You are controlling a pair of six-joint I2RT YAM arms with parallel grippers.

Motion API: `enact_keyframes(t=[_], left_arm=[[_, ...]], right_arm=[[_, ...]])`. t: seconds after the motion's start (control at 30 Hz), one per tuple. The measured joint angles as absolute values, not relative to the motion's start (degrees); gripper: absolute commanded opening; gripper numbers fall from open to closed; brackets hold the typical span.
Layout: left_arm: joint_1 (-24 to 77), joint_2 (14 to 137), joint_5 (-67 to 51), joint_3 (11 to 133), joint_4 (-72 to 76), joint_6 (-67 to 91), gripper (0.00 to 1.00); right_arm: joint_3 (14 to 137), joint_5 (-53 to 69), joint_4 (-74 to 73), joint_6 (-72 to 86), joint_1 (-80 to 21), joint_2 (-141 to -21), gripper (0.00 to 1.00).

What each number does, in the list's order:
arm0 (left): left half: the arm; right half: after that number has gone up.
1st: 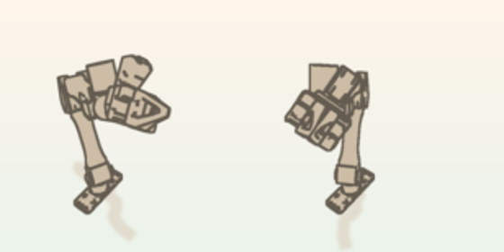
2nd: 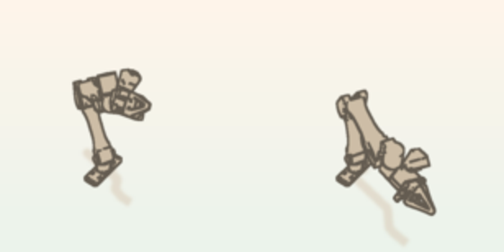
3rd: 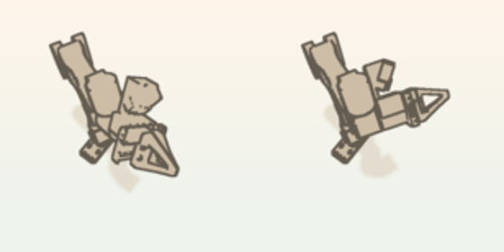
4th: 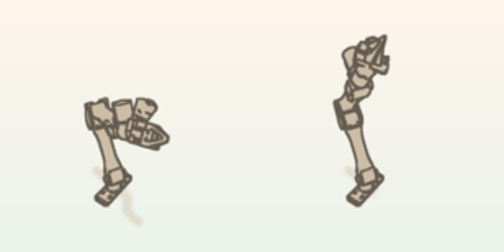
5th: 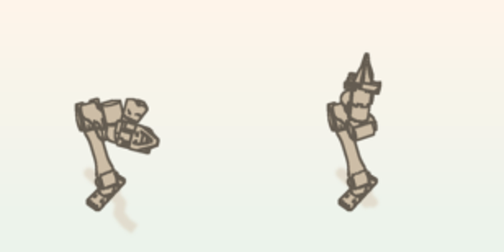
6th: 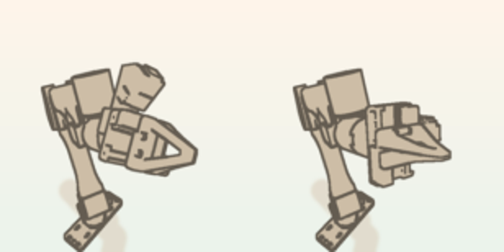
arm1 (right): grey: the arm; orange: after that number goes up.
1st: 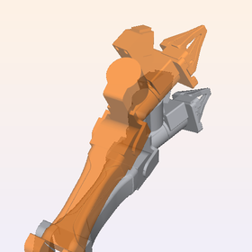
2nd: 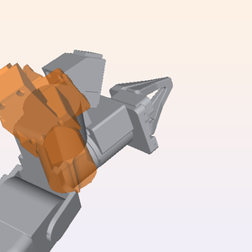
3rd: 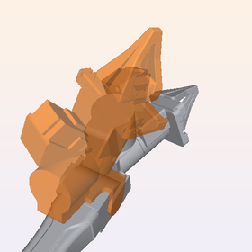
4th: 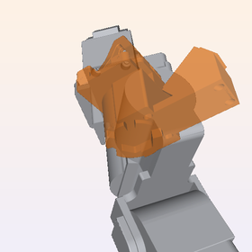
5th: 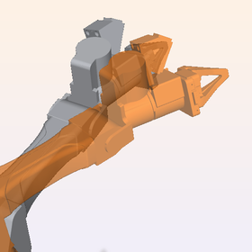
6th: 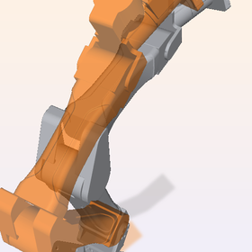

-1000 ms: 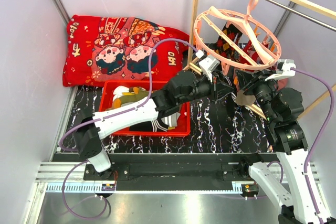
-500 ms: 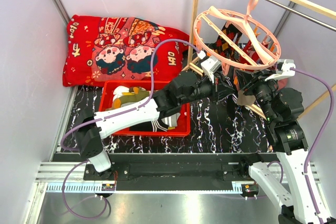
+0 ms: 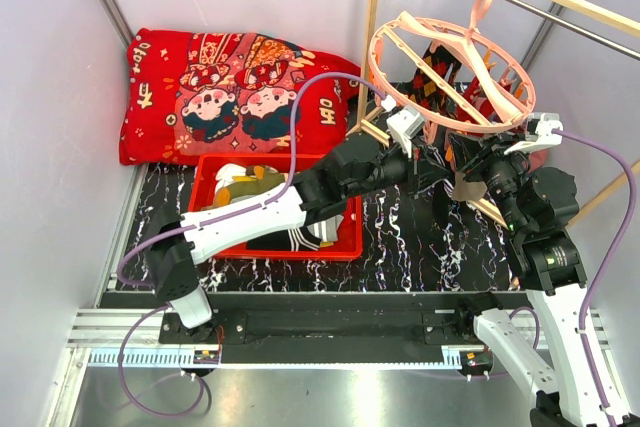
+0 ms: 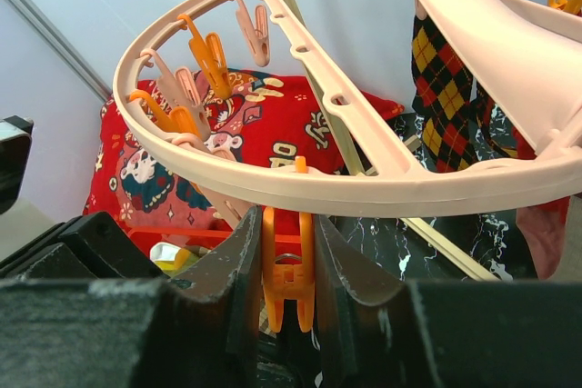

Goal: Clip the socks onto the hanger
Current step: Clamp the sock onto the hanger.

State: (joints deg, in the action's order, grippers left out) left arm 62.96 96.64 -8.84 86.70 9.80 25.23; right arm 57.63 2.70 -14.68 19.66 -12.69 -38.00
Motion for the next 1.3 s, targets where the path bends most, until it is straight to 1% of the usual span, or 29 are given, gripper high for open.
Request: enact_keyframes(t=[0.6, 1.3], left_arm=[[63.3, 98.1, -8.8, 89.2, 7.8, 24.4, 0.00], [64.0, 98.1, -8.3, 89.2, 7.0, 22.5, 0.00]], right_arm=[[57.7, 2.7, -14.7, 19.6, -12.7, -38.0, 0.00], [57.7, 2.5, -14.7, 17.8, -12.7, -37.7, 0.00]])
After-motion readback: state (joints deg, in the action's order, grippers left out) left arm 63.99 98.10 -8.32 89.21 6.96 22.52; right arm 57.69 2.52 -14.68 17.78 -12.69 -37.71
